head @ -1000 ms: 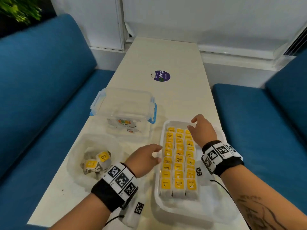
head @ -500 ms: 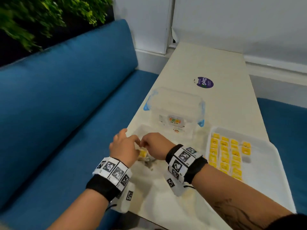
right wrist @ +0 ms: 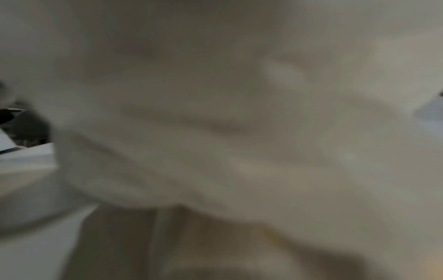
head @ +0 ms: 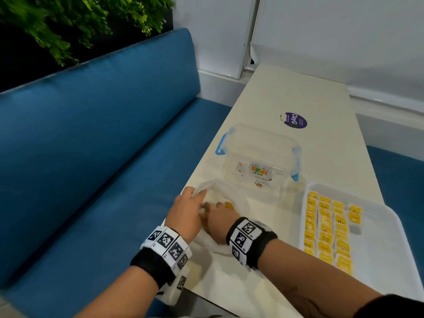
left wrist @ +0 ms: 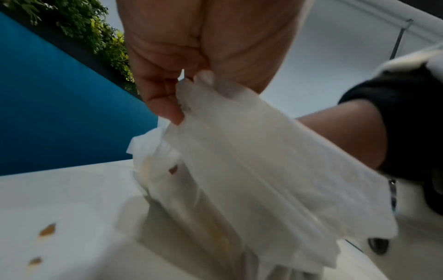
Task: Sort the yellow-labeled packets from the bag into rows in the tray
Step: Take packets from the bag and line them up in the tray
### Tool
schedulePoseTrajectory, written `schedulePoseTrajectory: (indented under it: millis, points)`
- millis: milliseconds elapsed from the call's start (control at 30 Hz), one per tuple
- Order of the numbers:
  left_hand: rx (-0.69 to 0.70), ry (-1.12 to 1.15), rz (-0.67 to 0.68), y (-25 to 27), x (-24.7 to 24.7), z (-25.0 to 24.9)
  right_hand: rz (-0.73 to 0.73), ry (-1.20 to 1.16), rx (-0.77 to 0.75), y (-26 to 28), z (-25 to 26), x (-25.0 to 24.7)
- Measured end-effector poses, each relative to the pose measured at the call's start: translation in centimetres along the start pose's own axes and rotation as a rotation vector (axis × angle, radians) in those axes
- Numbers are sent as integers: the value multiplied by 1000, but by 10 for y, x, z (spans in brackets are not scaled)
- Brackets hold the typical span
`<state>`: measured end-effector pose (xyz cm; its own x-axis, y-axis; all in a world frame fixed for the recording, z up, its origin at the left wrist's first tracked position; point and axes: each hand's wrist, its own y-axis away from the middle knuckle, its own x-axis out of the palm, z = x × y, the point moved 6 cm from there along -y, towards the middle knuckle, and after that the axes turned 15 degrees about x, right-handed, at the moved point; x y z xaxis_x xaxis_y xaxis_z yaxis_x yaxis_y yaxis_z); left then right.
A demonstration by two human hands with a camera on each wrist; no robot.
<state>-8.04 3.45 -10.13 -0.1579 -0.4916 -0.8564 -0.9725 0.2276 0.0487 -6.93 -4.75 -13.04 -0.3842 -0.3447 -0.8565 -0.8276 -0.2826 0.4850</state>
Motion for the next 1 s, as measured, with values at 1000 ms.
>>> schedulePoseTrajectory:
  millis: [1000]
  points:
    - [5, 681, -532, -17, -24, -76, -360, -1690, 82, 62, -150, -56]
